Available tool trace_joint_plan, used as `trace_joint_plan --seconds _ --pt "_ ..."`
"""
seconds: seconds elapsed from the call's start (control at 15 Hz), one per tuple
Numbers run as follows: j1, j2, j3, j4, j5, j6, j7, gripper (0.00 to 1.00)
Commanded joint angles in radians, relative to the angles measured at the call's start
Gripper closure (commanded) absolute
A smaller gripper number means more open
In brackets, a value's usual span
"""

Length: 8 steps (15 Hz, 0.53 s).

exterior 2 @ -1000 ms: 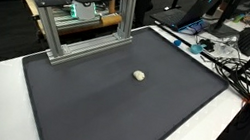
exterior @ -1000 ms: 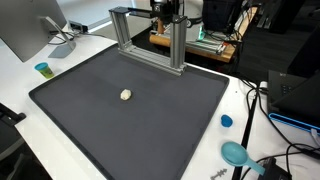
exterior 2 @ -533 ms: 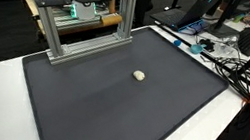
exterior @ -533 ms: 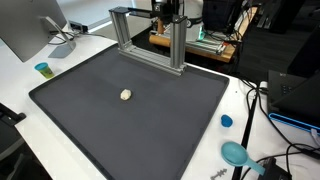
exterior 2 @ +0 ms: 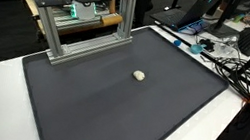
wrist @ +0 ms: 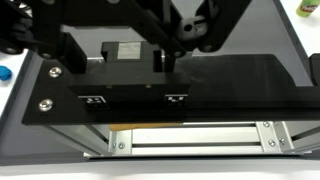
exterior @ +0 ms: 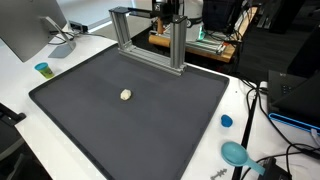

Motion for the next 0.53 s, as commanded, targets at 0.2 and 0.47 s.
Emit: trace_joint_plan --seconds 0.2,0.47 --pt "-0.001 -0.004 0.022 0.003 -0.052 0.013 0.016 0.29" --pt "-0.005 0.002 0.022 0.001 -0.076 0.023 0.021 0.29"
